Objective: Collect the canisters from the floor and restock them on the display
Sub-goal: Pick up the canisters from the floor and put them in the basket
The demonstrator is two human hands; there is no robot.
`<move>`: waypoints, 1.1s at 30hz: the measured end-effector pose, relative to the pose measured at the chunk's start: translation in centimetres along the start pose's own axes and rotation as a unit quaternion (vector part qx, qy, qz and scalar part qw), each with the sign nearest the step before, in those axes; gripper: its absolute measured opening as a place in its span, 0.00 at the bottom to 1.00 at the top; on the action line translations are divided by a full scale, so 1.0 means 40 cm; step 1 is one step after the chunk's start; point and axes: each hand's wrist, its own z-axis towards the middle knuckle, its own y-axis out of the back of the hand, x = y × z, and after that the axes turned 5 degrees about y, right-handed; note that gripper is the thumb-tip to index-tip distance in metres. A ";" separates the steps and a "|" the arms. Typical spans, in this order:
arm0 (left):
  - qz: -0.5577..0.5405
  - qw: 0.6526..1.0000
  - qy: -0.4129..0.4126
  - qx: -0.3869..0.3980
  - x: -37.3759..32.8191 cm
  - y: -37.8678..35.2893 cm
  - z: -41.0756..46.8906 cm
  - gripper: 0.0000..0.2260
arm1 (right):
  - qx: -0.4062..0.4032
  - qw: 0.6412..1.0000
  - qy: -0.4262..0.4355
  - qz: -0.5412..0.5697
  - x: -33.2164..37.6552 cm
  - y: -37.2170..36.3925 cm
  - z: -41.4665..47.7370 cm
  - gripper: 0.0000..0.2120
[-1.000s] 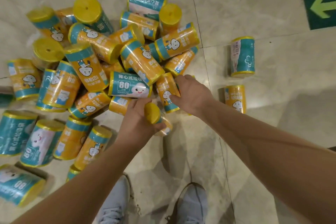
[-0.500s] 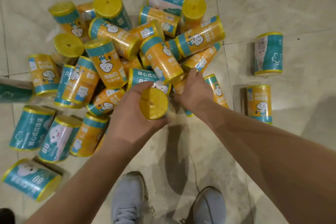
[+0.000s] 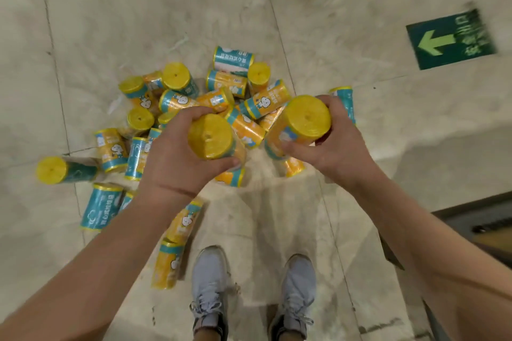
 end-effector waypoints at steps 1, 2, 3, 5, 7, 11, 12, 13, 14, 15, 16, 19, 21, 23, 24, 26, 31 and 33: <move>-0.003 1.000 -0.009 -0.003 -0.040 0.030 -0.015 0.37 | -0.011 1.000 0.010 0.005 0.053 0.033 -0.021 0.33; -0.004 1.000 -0.018 -0.008 -0.082 0.062 -0.032 0.37 | -0.021 1.000 0.020 0.011 0.104 0.063 -0.039 0.33; -0.003 1.000 -0.027 -0.013 -0.128 0.095 -0.049 0.37 | -0.027 0.999 0.029 0.019 0.154 0.096 -0.057 0.33; -0.012 0.999 -0.041 -0.019 -0.224 0.165 -0.084 0.37 | -0.032 0.998 0.055 0.024 0.258 0.159 -0.089 0.34; -0.032 0.998 -0.057 -0.018 -0.325 0.239 -0.121 0.37 | -0.032 0.996 0.078 0.004 0.369 0.219 -0.121 0.34; -0.020 0.993 -0.109 -0.034 -0.527 0.402 -0.204 0.38 | -0.052 0.991 0.122 -0.025 0.593 0.340 -0.196 0.34; -0.021 0.991 -0.125 -0.036 -0.575 0.444 -0.226 0.38 | -0.060 0.989 0.135 -0.031 0.650 0.372 -0.220 0.34; -0.022 0.989 -0.144 -0.037 -0.621 0.484 -0.250 0.38 | -0.068 0.986 0.145 -0.038 0.704 0.403 -0.246 0.35; -0.021 0.985 -0.164 -0.038 -0.666 0.522 -0.274 0.38 | -0.075 0.984 0.157 -0.043 0.757 0.434 -0.271 0.35; -0.020 0.983 -0.182 -0.036 -0.711 0.559 -0.301 0.39 | -0.082 0.981 0.168 -0.043 0.807 0.464 -0.300 0.35; -0.023 0.980 -0.194 -0.033 -0.756 0.596 -0.329 0.39 | -0.092 0.979 0.175 -0.038 0.857 0.495 -0.330 0.35; -0.037 0.973 -0.227 -0.033 -0.892 0.706 -0.417 0.41 | -0.125 0.971 0.202 -0.014 1.003 0.578 -0.416 0.35; -0.051 0.966 -0.252 -0.029 -0.977 0.771 -0.471 0.40 | -0.138 0.966 0.220 0.003 1.093 0.629 -0.468 0.35; -0.061 0.964 -0.257 -0.034 -1.058 0.835 -0.520 0.41 | -0.149 0.962 0.228 0.013 1.184 0.673 -0.522 0.36; -0.070 0.963 -0.257 -0.039 -1.099 0.864 -0.544 0.41 | -0.157 0.960 0.233 0.020 1.227 0.696 -0.550 0.35; -0.098 0.960 -0.257 -0.045 -1.170 0.919 -0.585 0.41 | -0.172 0.952 0.250 0.027 1.306 0.734 -0.604 0.33; -0.179 0.946 -0.269 -0.037 -1.309 1.031 -0.678 0.36 | -0.194 0.936 0.292 0.041 1.471 0.799 -0.702 0.29; -0.196 0.939 -0.282 -0.027 -1.346 1.071 -0.704 0.34 | -0.190 0.932 0.307 0.040 1.532 0.814 -0.727 0.29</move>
